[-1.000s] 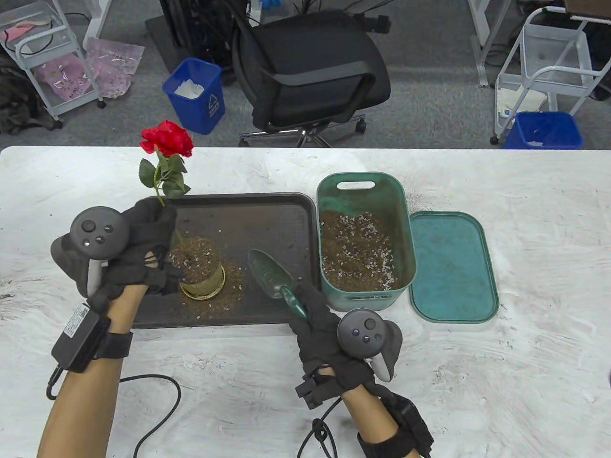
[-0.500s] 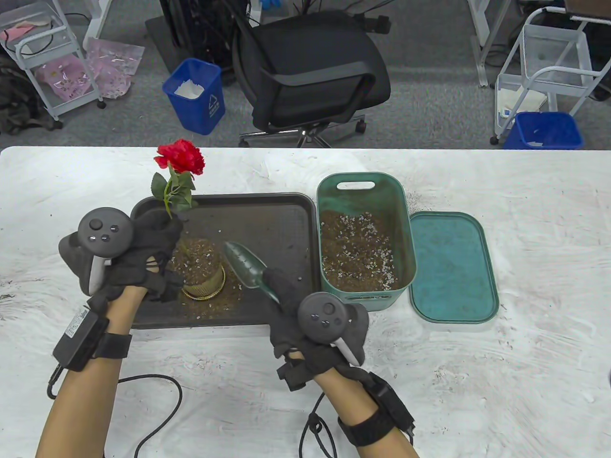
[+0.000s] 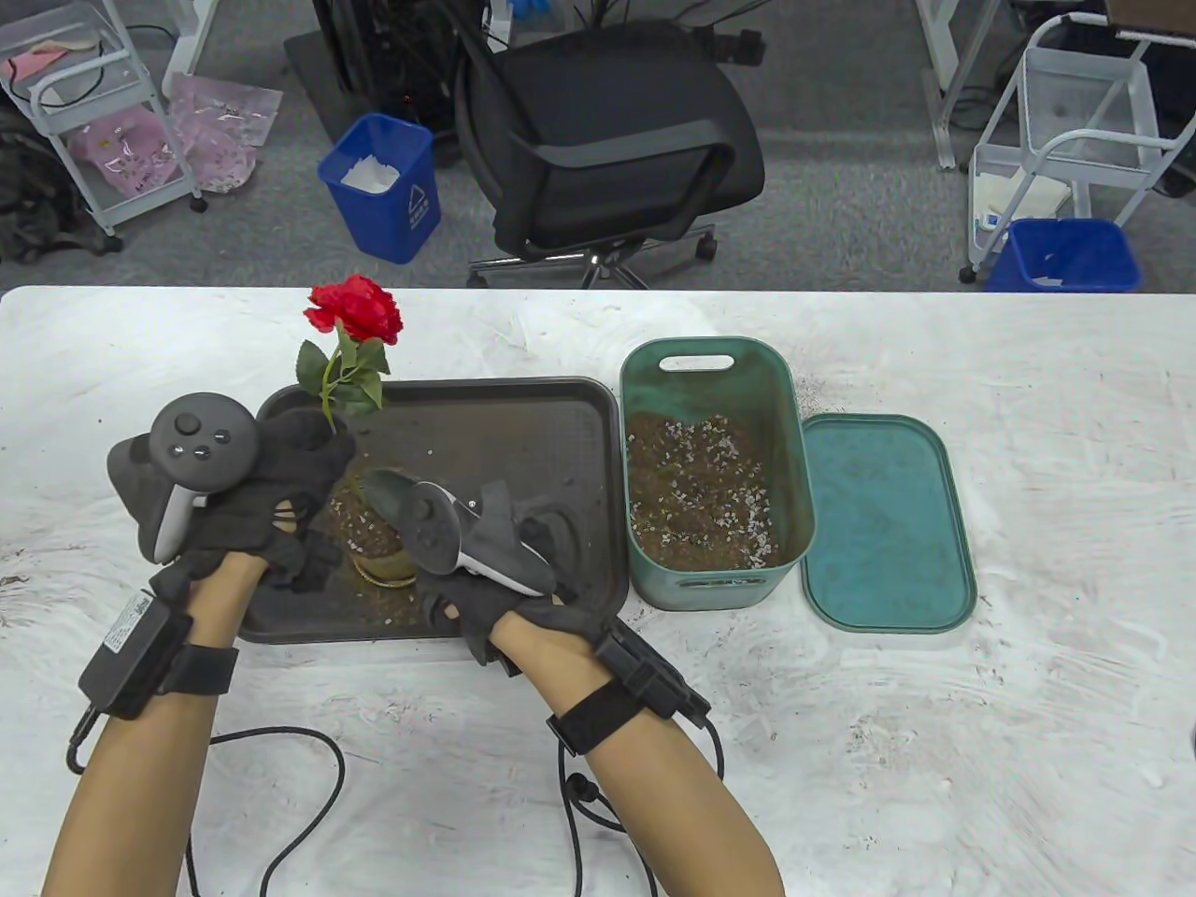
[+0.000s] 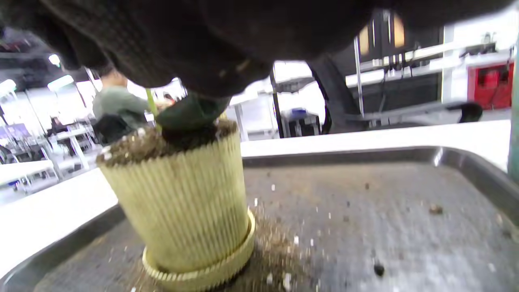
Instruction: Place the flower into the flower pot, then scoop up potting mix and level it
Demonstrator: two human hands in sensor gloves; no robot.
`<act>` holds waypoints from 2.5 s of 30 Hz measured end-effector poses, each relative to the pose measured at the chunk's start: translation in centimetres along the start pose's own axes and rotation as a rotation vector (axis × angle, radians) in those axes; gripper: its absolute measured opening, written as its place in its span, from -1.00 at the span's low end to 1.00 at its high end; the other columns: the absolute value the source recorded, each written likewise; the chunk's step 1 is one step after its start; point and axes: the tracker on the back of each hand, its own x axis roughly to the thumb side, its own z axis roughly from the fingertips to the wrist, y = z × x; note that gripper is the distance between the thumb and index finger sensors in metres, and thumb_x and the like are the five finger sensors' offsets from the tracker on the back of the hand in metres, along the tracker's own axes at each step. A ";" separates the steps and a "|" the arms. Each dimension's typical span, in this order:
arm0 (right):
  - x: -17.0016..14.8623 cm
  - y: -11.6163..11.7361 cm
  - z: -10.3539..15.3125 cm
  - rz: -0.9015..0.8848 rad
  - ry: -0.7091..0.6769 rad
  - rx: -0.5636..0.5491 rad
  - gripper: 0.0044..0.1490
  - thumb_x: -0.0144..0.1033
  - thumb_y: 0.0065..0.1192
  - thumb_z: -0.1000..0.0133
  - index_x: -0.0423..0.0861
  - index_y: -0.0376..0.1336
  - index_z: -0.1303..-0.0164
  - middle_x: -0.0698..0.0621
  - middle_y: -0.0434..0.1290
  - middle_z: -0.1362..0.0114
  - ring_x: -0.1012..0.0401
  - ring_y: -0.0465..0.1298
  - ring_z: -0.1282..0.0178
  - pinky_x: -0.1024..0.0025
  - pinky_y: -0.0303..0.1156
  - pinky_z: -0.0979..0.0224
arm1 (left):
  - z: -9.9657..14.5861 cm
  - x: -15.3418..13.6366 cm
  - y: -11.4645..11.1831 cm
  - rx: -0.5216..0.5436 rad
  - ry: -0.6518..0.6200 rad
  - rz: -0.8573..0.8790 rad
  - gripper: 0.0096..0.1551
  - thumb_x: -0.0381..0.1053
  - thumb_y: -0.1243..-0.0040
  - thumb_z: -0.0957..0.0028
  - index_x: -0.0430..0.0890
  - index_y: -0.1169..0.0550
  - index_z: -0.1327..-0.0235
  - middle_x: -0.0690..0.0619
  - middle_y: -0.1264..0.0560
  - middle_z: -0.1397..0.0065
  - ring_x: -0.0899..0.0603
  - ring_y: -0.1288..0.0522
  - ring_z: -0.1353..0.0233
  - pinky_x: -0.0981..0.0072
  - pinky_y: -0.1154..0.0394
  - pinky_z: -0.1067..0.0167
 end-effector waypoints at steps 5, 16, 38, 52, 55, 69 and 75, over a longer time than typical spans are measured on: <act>0.0 0.3 -0.8 -0.010 0.028 0.078 -0.47 -0.16 0.27 0.04 0.08 0.23 -0.16 0.08 0.59 0.48 0.28 0.53 0.81 0.30 0.55 0.79 | -0.1 0.2 -0.2 -0.001 0.002 0.010 -0.55 0.13 -0.61 0.32 -0.05 -0.85 0.22 0.07 -0.85 0.22 -0.09 -0.92 0.35 0.14 -0.82 0.28; -0.4 -1.5 3.2 0.001 -0.020 -0.079 -0.40 -0.11 0.25 0.01 0.01 0.19 -0.23 0.10 0.60 0.41 0.32 0.55 0.73 0.35 0.58 0.72 | -0.2 0.6 -0.3 0.003 0.025 -0.010 -0.56 0.14 -0.60 0.30 -0.04 -0.85 0.22 0.07 -0.85 0.21 -0.10 -0.92 0.36 0.13 -0.82 0.30; 3.8 1.0 0.2 0.081 -0.051 0.053 -0.46 -0.15 0.19 0.01 0.02 0.21 -0.19 0.07 0.60 0.42 0.26 0.55 0.76 0.28 0.57 0.76 | -2.3 1.2 -1.0 -0.046 0.068 -0.031 -0.56 0.17 -0.59 0.30 -0.03 -0.86 0.25 0.09 -0.85 0.23 -0.08 -0.90 0.38 0.15 -0.81 0.31; 0.7 0.5 1.6 -0.049 -0.153 -0.044 -0.39 -0.12 0.23 0.00 -0.03 0.17 -0.24 0.08 0.61 0.35 0.28 0.57 0.70 0.32 0.59 0.70 | -2.6 1.4 -1.3 -0.050 0.083 -0.014 -0.57 0.16 -0.59 0.30 -0.03 -0.86 0.24 0.08 -0.85 0.23 -0.09 -0.91 0.38 0.15 -0.81 0.31; 0.9 0.3 2.2 -0.084 -0.194 -0.083 -0.38 -0.12 0.23 0.00 -0.03 0.17 -0.25 0.06 0.61 0.33 0.26 0.58 0.68 0.29 0.60 0.68 | -2.3 1.6 -1.3 -0.043 0.095 -0.021 -0.56 0.16 -0.59 0.30 -0.03 -0.86 0.24 0.08 -0.85 0.22 -0.09 -0.91 0.37 0.14 -0.81 0.31; 0.9 -0.3 2.5 -0.027 -0.190 -0.038 -0.40 -0.12 0.23 0.01 0.00 0.19 -0.23 0.06 0.62 0.32 0.26 0.58 0.67 0.29 0.60 0.66 | -1.7 1.9 -1.3 -0.016 0.113 -0.031 -0.57 0.16 -0.58 0.29 -0.02 -0.86 0.23 0.09 -0.85 0.21 -0.10 -0.91 0.36 0.14 -0.81 0.29; -3.9 -5.1 2.2 -0.089 -0.021 -0.083 -0.39 -0.13 0.24 0.01 -0.02 0.20 -0.25 0.04 0.63 0.29 0.24 0.59 0.64 0.27 0.61 0.62 | -1.1 0.8 -0.9 -0.017 0.096 0.018 -0.56 0.16 -0.57 0.28 -0.01 -0.85 0.20 0.09 -0.84 0.20 -0.09 -0.90 0.34 0.15 -0.80 0.27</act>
